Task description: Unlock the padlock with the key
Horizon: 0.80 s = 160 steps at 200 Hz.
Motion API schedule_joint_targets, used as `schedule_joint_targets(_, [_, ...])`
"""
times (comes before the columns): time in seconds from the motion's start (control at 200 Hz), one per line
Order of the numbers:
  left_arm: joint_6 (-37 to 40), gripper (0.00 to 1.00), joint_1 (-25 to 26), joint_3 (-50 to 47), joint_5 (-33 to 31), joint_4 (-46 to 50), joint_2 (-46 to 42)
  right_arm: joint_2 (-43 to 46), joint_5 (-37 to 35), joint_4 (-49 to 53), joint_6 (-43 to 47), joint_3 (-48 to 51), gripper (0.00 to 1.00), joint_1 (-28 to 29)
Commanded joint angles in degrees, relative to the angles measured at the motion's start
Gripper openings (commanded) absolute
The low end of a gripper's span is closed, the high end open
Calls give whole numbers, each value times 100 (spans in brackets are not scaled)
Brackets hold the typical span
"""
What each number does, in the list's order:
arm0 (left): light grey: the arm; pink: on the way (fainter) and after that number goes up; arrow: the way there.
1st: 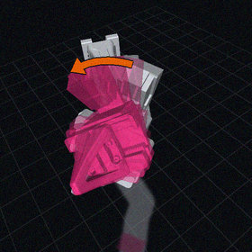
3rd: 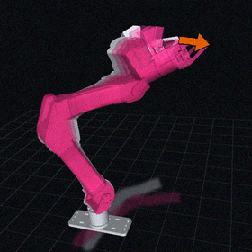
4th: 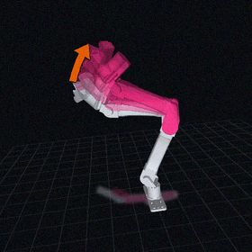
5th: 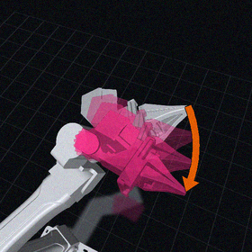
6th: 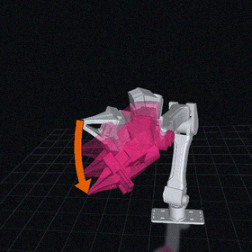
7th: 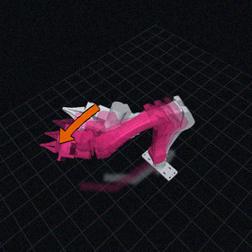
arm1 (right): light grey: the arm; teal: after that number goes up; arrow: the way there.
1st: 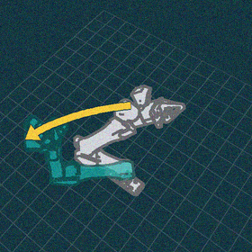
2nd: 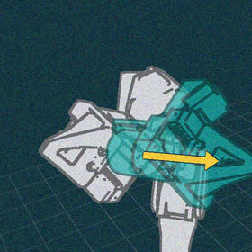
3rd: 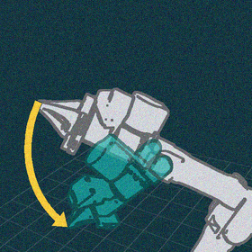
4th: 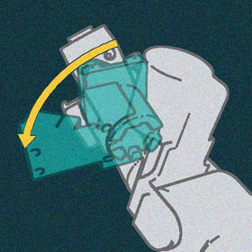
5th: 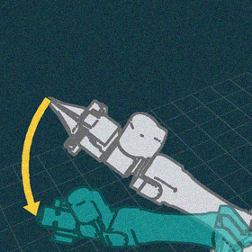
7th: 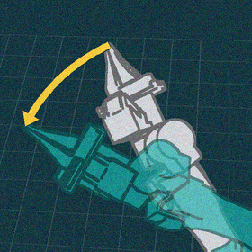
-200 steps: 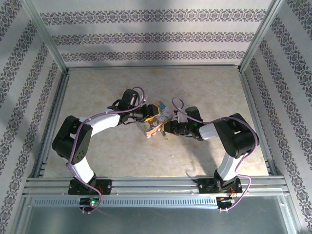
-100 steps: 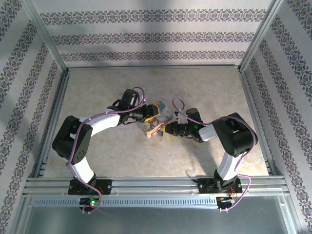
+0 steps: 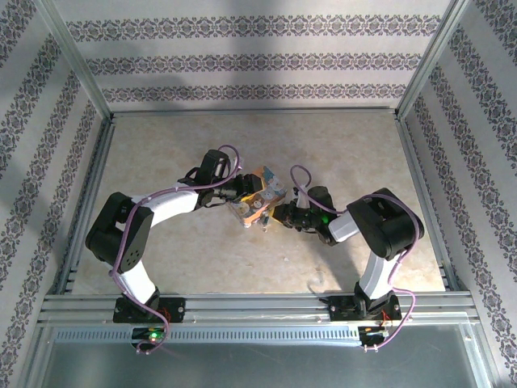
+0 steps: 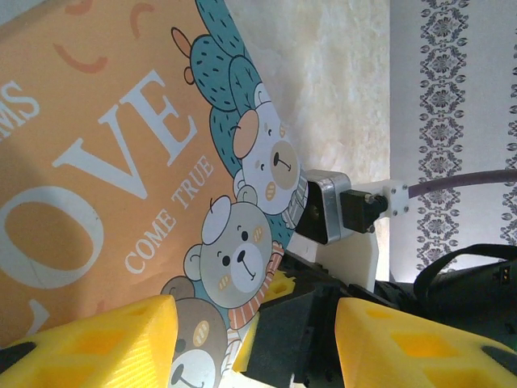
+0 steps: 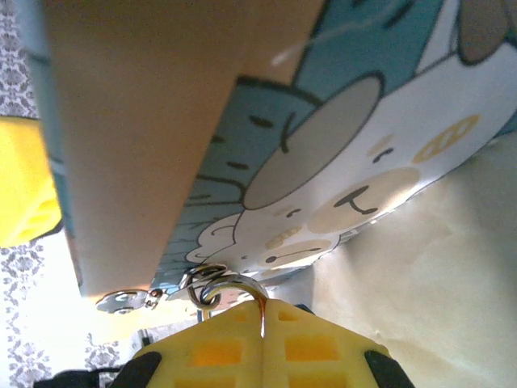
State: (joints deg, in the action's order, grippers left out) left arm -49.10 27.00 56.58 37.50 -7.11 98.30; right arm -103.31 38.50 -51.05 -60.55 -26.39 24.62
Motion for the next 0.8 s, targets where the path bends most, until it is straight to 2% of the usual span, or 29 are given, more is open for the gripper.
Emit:
schedule_joint_targets(0.0, [-19, 55, 56, -204, -60, 110, -39, -74, -549, -795, -660, 72, 0, 93])
schedule_joint_targets(0.235, [-20, 54, 53, -248, -60, 89, -39, -136, -1036, -1283, -1285, 170, 0, 209])
schedule_joint_targets(0.59, [-3, 55, 42, -274, -85, 82, -66, -30, -1191, -1298, -1124, 448, 0, 190])
schedule_joint_targets(0.625, [4, 55, 35, -268, -85, 83, -57, -17, -1200, -1303, -1101, 468, 3, 183])
schedule_joint_targets(0.745, [6, 55, 24, -279, -93, 85, -65, 89, -1275, -1285, -1018, 576, 4, 149])
schedule_joint_targets(0.795, [3, 55, 17, -288, -93, 87, -73, 124, -1207, -1293, -917, 599, 9, 110])
